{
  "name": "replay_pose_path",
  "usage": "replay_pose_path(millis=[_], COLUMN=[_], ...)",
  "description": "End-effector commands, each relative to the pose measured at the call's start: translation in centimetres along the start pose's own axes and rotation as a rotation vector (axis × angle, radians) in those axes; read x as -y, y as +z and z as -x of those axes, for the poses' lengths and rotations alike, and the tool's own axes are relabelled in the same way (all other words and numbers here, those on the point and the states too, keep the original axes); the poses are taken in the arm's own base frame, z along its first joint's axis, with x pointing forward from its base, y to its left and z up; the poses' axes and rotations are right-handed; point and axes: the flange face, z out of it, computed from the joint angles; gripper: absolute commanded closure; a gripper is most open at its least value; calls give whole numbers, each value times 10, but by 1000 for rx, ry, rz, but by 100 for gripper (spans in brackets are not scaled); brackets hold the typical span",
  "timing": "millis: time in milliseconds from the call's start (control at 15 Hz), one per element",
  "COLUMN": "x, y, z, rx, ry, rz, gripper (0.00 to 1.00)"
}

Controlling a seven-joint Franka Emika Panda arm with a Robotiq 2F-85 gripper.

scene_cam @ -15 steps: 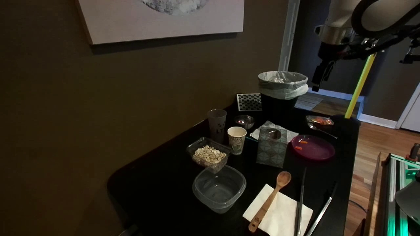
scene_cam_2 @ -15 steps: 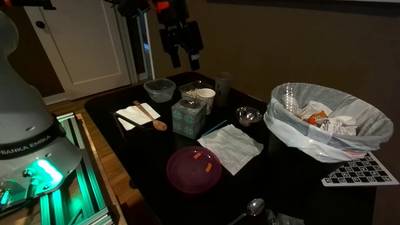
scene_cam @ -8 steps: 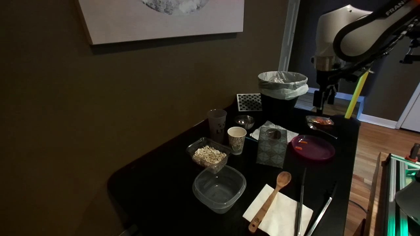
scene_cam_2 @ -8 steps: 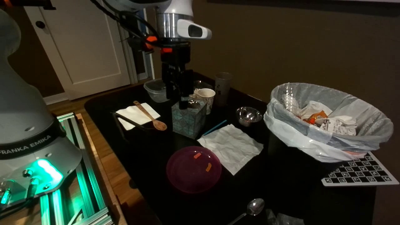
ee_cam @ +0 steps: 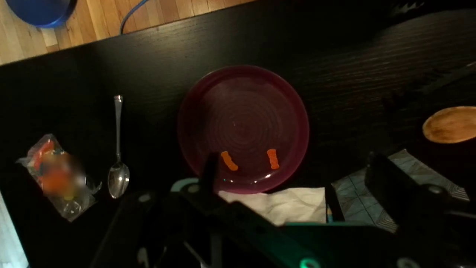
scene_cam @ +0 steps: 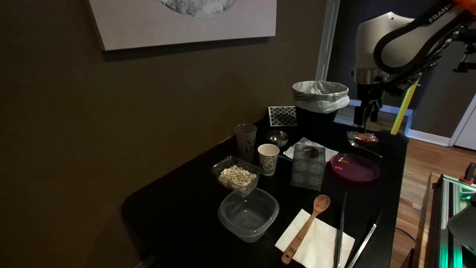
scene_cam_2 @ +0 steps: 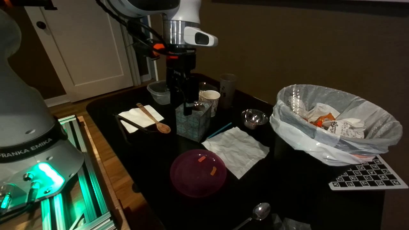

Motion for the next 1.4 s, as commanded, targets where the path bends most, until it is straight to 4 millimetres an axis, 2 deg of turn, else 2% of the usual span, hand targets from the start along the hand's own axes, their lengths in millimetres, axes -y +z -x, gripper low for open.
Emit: replay_pose_path(millis=[0, 200, 400, 600, 933, 1000, 1133, 1333], x=[-4, -18, -30, -31, -33, -31, -31, -30], y=[-16, -10, 8, 30, 73, 56, 67, 70], z=[-13, -25, -28, -22, -16, -17, -16, -17], rx=[-143, -241, -272, -219, -132, -160, -131, -123], ry=[-102, -128, -103, -120, -126, -123, -121, -122], rz=[2, -35, -134, -232, -240, -239, -240, -240], gripper=[0, 0, 0, 0, 0, 0, 0, 0])
